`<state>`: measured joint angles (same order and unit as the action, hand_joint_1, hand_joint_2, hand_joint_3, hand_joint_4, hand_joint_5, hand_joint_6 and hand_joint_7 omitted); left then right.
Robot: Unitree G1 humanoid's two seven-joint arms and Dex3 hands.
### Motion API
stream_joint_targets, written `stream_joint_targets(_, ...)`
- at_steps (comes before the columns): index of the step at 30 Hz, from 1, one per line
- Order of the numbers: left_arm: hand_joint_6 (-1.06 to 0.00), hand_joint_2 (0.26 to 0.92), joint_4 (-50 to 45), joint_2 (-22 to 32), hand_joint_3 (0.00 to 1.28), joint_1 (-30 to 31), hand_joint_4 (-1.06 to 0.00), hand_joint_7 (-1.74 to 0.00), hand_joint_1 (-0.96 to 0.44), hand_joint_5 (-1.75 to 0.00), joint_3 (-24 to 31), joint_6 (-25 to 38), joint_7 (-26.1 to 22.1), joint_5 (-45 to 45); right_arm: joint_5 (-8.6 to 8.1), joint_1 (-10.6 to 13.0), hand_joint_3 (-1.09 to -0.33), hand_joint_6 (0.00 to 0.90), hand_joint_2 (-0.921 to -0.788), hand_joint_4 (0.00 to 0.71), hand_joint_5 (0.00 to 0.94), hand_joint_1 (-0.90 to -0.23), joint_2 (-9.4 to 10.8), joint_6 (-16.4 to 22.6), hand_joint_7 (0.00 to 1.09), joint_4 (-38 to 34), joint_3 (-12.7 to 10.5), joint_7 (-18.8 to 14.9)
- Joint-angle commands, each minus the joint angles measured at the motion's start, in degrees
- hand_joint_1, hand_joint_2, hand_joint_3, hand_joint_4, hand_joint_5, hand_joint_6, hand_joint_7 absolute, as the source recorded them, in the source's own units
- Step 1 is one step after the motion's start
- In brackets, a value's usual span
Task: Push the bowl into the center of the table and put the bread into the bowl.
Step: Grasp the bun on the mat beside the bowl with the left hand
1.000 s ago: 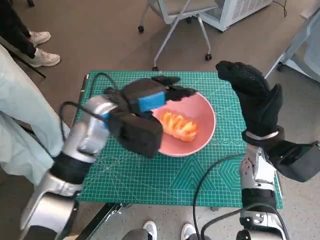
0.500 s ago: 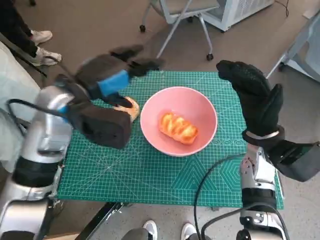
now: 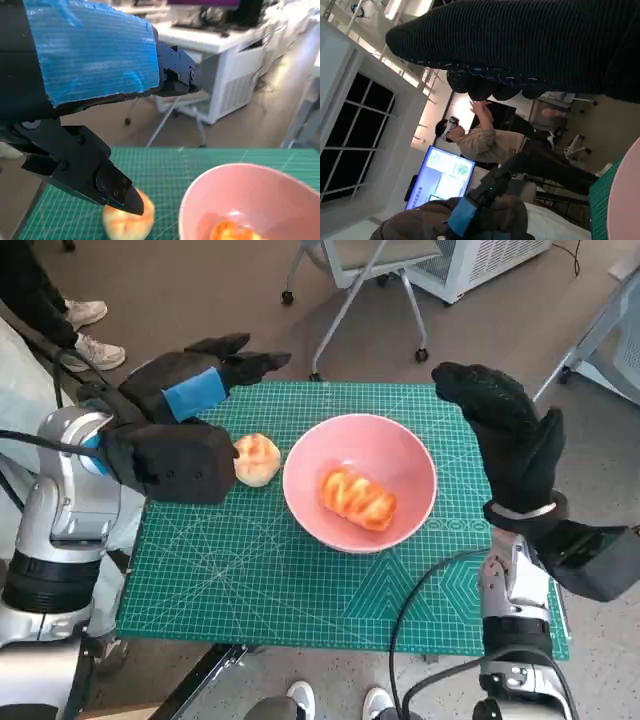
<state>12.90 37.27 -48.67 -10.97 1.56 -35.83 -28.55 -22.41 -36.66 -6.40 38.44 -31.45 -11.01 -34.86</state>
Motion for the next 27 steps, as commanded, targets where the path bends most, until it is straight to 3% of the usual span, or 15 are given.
stream_joint_targets(1,-0.20,0.702,3.4,0.6,0.01,-0.6,0.00,0.00,0.14,0.00,-1.6,-1.4,2.3,-2.0,-0.52,0.5,-0.731,0.037,-0.921,0.168,0.000,-0.668,0.1,-0.9,0.55,-0.9,0.0,-0.7)
stream_joint_targets(17,-0.21,0.701,17.4,-4.0,0.00,-5.7,-0.04,0.00,0.06,-0.01,-8.5,-0.5,6.9,-8.6,-0.39,0.8,-0.730,0.035,-0.921,0.168,0.000,-0.674,-0.4,-0.8,0.55,-0.9,-0.2,-1.1)
stream_joint_targets(27,-0.23,0.700,32.5,-8.2,0.00,-11.1,-0.06,-0.01,0.01,-0.01,-13.4,-2.6,10.2,-11.2,-0.41,1.3,-0.729,0.036,-0.921,0.169,0.001,-0.661,-0.9,-1.1,0.55,-0.3,-0.5,-1.2)
